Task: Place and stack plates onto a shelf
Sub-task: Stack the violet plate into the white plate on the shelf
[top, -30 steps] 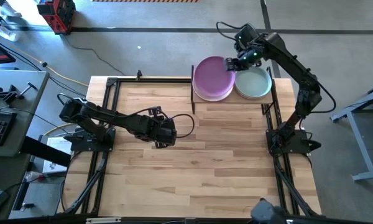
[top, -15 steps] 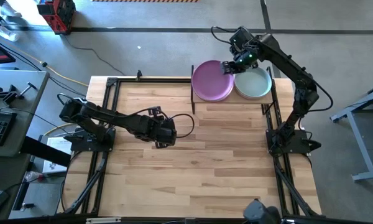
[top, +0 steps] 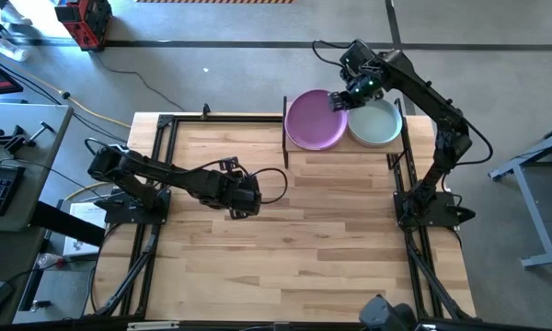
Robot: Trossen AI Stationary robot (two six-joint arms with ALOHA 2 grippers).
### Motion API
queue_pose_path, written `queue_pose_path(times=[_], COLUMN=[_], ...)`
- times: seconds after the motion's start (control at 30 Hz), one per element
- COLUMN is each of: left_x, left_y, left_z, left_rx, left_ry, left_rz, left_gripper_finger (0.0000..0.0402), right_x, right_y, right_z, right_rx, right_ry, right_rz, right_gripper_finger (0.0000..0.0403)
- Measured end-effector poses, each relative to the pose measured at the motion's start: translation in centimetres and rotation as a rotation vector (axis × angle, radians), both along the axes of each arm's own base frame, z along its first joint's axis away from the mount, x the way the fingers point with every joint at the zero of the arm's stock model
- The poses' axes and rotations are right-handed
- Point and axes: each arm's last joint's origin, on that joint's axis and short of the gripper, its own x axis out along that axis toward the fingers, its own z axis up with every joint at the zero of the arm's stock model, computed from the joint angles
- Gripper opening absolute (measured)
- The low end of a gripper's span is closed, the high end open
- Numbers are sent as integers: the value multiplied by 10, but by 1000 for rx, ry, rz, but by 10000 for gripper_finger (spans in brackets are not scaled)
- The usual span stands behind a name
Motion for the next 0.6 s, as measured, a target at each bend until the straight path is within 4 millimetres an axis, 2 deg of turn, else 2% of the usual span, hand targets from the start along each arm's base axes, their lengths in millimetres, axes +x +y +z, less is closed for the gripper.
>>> queue_pose_path(times=[0.33,0.6], left_x=[0,-1], left_y=[0,0], left_z=[0,0], left_rx=[1,2], left_ry=[4,8], left_rz=[0,0], left_gripper_finger=[117,117], right_x=[9,22], right_y=[2,-2], right_z=[-6,-20], right_rx=[-10,-17], right_ry=[38,109], right_rz=[33,54], right_gripper_finger=[4,70])
